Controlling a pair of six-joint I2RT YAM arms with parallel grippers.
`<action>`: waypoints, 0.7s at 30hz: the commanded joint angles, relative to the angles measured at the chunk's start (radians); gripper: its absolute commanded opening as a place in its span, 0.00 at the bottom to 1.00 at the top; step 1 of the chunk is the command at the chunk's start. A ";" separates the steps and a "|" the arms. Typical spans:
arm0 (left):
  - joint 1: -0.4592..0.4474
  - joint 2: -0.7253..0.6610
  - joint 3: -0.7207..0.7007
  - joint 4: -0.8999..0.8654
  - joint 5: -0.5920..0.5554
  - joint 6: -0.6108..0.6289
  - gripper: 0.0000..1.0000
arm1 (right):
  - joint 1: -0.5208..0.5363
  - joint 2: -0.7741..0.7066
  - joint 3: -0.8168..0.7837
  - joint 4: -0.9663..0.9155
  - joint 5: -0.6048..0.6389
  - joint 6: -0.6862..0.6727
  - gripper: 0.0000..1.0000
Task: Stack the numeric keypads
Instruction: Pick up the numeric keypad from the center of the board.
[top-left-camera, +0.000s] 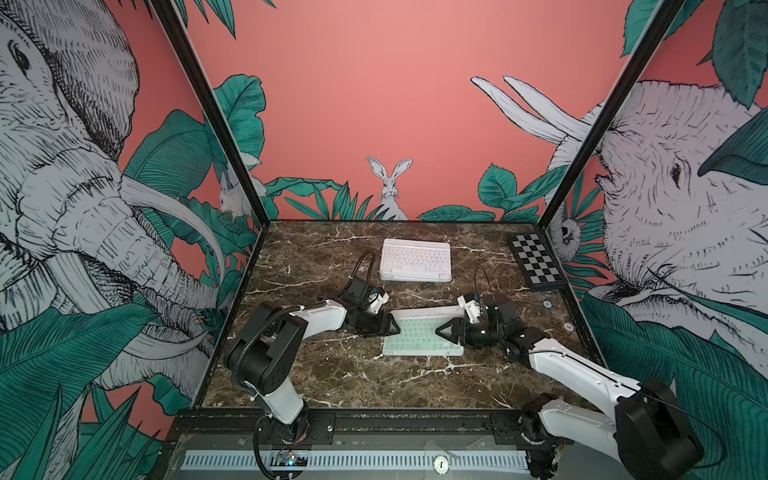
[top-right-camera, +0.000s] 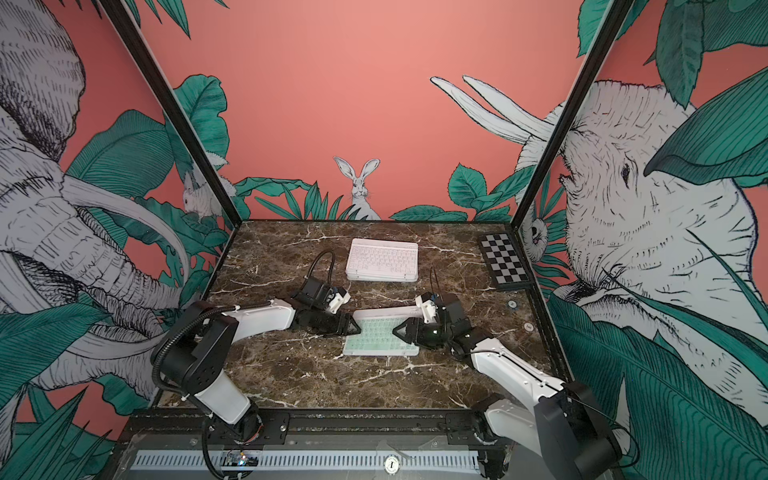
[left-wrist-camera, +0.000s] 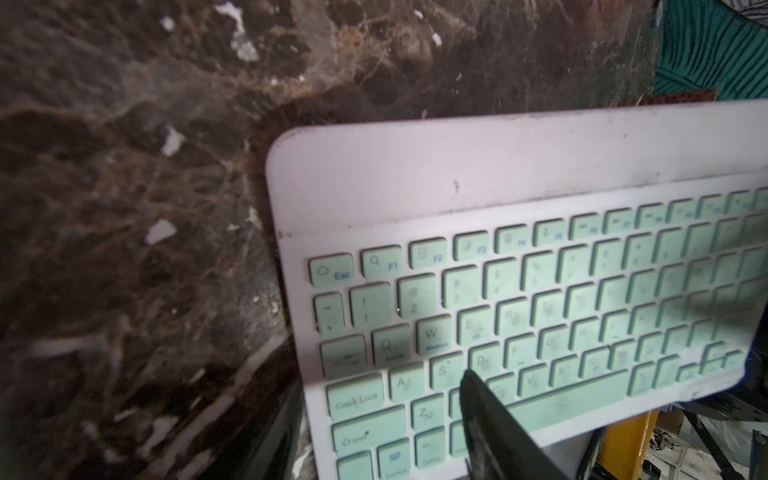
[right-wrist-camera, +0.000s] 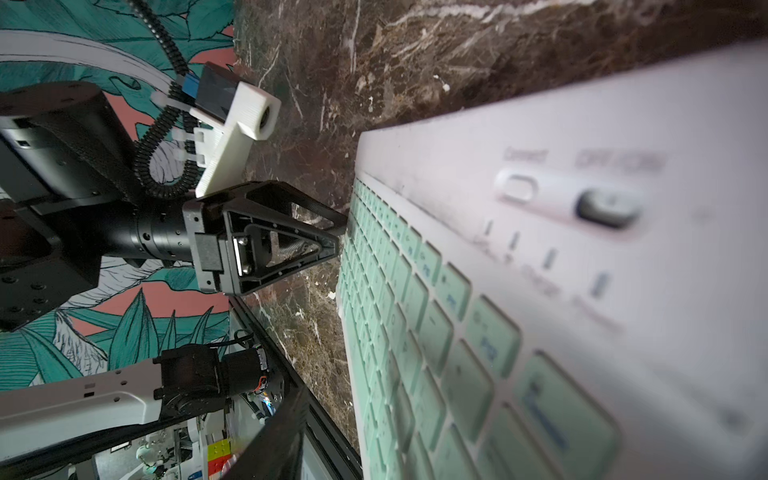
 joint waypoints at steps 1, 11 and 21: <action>-0.011 0.072 -0.059 -0.102 -0.146 -0.005 0.63 | -0.023 -0.022 0.012 -0.053 0.021 -0.042 0.54; -0.011 0.017 -0.051 -0.080 -0.178 -0.029 0.63 | -0.084 -0.044 -0.034 0.023 -0.056 0.010 0.24; -0.002 -0.148 0.046 -0.213 -0.304 -0.045 0.63 | -0.106 -0.067 -0.024 0.053 -0.148 0.053 0.00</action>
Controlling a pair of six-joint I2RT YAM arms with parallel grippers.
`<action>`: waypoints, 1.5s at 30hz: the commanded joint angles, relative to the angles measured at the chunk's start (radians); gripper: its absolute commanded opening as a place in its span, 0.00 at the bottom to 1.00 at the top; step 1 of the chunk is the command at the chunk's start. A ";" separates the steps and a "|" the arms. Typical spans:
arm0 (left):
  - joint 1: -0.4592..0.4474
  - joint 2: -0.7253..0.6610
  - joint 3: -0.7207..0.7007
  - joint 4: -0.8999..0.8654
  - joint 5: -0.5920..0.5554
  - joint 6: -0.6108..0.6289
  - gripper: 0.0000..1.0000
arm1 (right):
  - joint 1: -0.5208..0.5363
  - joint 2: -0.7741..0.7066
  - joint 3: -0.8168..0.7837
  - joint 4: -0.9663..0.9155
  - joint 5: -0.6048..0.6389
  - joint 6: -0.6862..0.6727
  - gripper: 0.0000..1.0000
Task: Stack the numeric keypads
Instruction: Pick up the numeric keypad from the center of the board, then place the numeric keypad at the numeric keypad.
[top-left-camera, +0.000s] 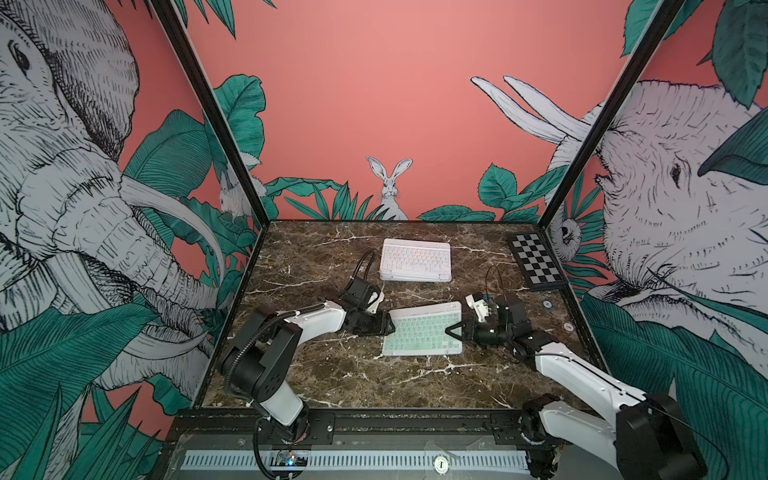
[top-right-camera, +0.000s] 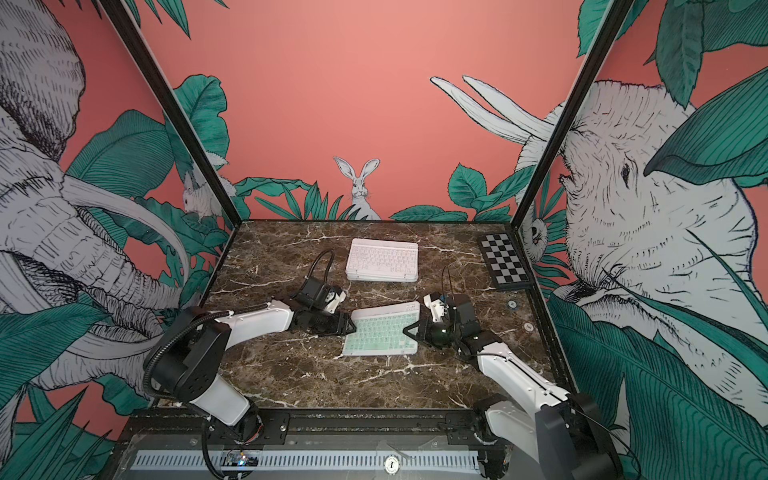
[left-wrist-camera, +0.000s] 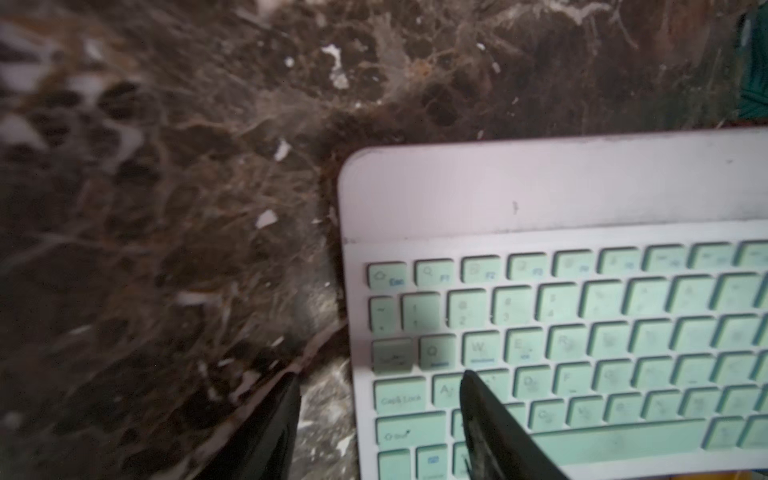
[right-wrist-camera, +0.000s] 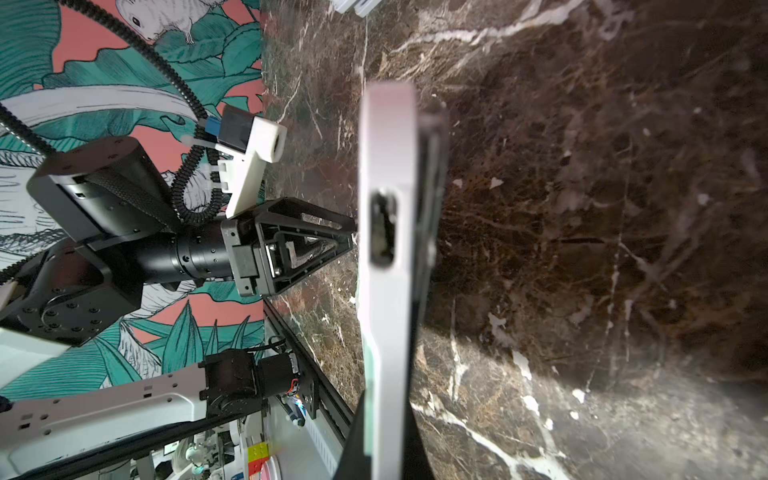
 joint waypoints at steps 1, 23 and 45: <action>0.015 -0.096 0.049 -0.145 -0.125 -0.013 0.63 | -0.007 -0.022 0.030 0.012 -0.039 0.003 0.00; 0.149 -0.169 0.338 -0.404 -0.187 0.025 0.66 | -0.143 0.565 0.702 0.163 -0.210 -0.039 0.00; 0.150 -0.076 0.352 -0.378 -0.168 -0.003 0.66 | -0.252 1.028 0.988 0.279 -0.431 0.015 0.00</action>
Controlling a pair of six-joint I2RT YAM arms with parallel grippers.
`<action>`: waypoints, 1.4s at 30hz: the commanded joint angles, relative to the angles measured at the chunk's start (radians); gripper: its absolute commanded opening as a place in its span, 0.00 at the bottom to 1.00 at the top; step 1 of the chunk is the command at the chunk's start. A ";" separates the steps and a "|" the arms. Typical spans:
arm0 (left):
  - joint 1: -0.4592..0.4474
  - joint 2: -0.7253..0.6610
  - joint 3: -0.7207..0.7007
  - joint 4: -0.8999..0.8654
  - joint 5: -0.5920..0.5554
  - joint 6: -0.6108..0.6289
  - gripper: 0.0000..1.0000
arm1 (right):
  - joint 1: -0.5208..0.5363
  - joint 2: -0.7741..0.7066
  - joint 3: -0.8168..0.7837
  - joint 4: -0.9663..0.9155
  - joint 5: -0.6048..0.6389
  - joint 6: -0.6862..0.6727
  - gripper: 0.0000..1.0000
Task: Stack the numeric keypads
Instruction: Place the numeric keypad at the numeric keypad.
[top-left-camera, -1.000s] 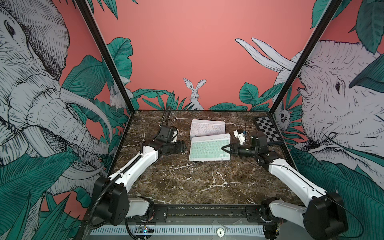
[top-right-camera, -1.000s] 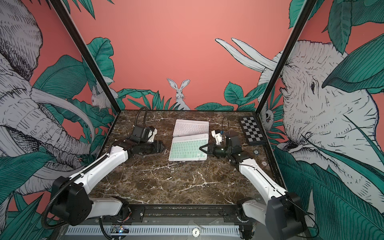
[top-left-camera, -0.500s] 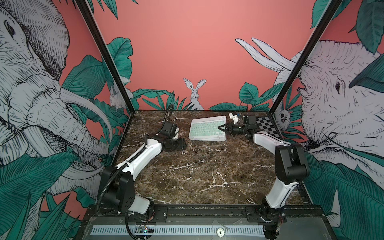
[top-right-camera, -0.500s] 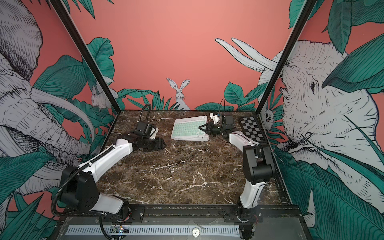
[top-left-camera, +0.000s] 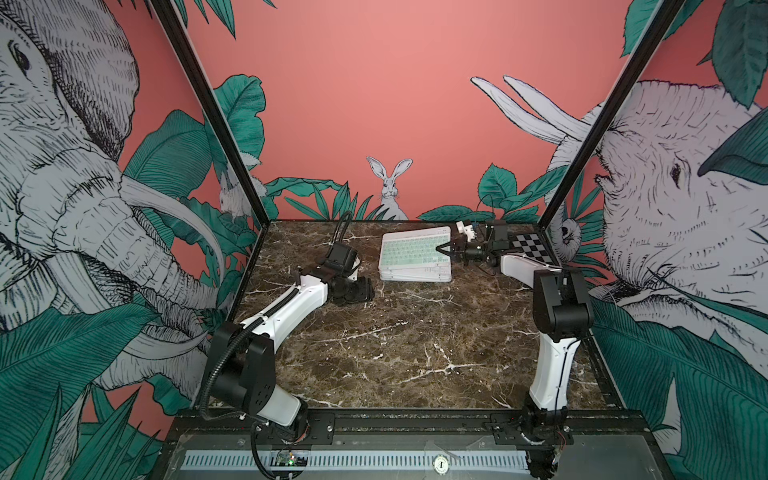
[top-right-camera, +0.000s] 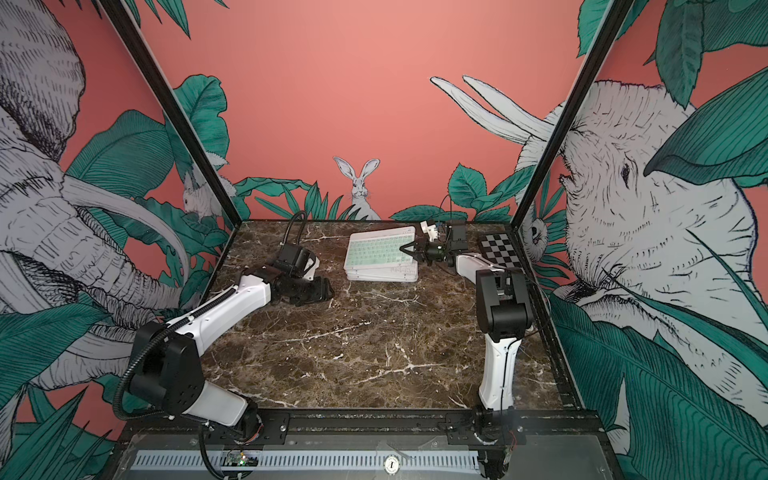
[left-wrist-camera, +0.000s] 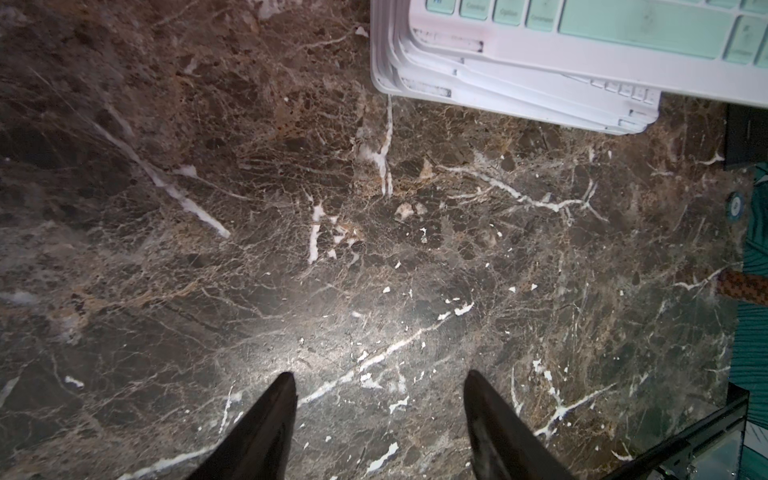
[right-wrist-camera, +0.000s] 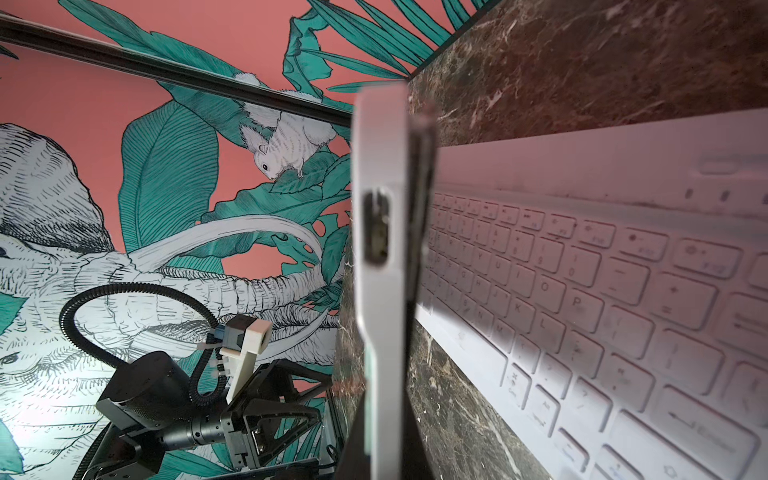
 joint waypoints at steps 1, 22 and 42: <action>0.005 0.002 0.032 -0.020 0.002 0.002 0.66 | -0.013 0.033 0.031 0.057 -0.076 -0.005 0.00; 0.006 0.066 0.083 -0.024 0.021 0.008 0.66 | -0.047 0.163 0.105 0.026 -0.102 -0.003 0.00; 0.004 0.135 0.115 -0.013 0.086 -0.007 0.66 | -0.058 0.173 0.130 -0.223 -0.022 -0.174 0.35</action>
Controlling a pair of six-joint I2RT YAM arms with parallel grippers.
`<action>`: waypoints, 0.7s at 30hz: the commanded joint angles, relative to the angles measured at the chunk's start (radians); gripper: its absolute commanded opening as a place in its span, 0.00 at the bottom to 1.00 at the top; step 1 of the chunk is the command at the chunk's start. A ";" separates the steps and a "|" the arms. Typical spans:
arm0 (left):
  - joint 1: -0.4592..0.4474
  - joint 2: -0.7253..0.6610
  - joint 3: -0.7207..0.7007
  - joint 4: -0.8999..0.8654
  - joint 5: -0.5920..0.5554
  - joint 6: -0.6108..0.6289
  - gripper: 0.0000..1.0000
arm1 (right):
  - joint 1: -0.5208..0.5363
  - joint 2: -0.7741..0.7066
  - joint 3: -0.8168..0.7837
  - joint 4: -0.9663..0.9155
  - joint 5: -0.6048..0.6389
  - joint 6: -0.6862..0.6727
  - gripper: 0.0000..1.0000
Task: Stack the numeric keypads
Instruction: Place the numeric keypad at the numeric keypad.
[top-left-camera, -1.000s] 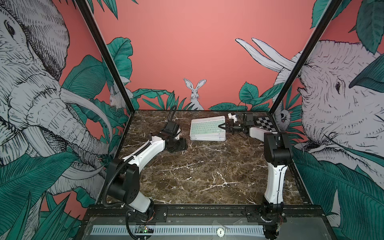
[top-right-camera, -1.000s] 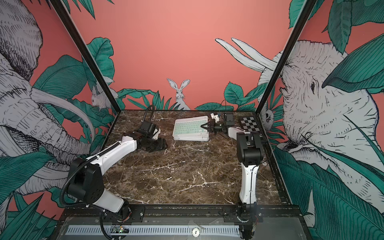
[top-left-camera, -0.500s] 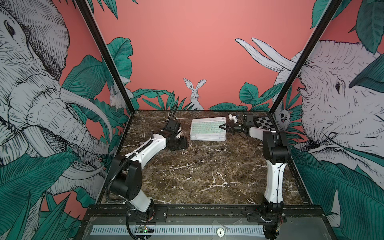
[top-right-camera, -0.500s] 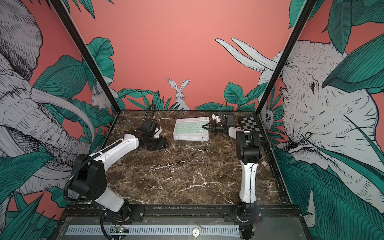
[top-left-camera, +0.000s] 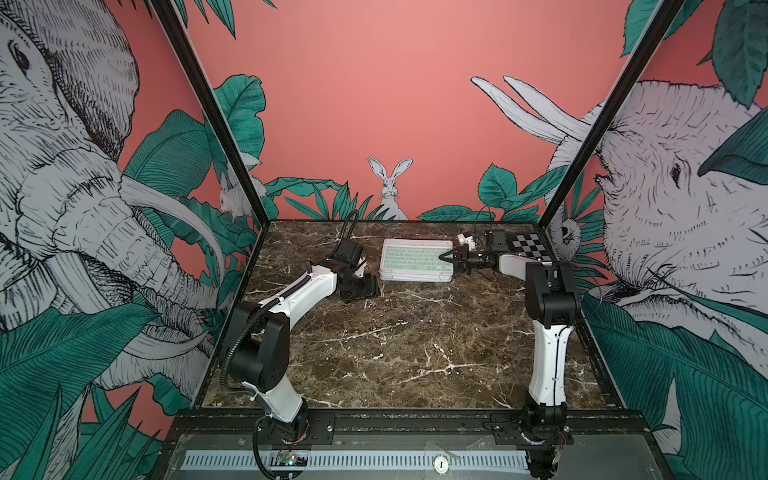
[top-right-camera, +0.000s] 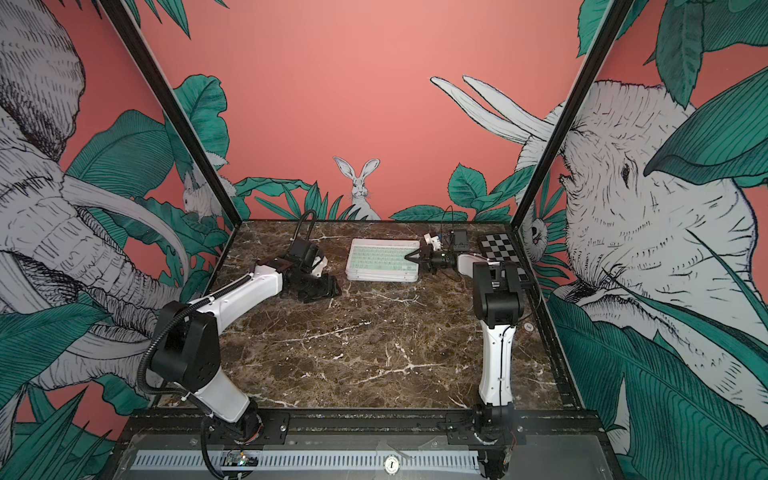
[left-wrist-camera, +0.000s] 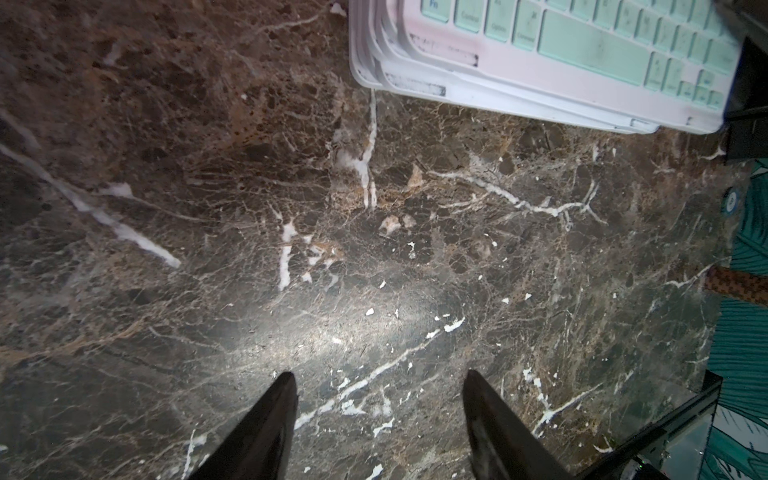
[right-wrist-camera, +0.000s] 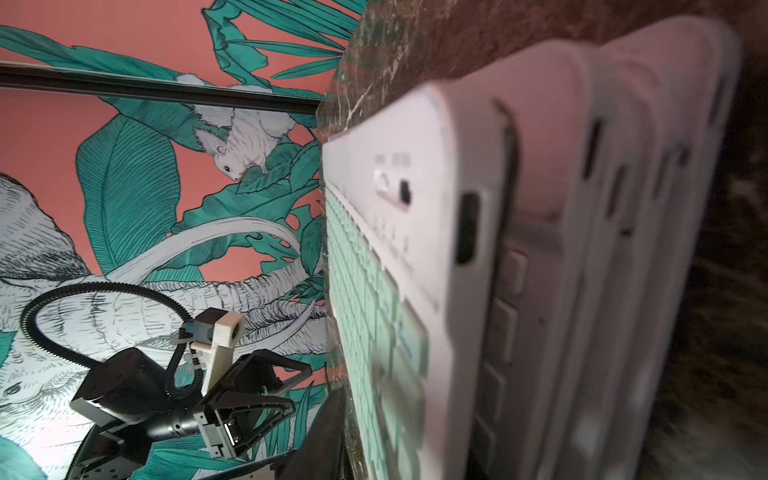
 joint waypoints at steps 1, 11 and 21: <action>0.004 -0.003 0.028 -0.008 0.018 -0.009 0.66 | -0.008 0.000 0.039 -0.067 0.035 -0.072 0.36; 0.003 0.012 0.025 0.011 0.036 -0.012 0.66 | -0.010 -0.030 0.116 -0.315 0.198 -0.229 0.43; 0.000 0.009 0.015 0.026 0.041 -0.009 0.66 | -0.008 -0.059 0.139 -0.398 0.306 -0.267 0.45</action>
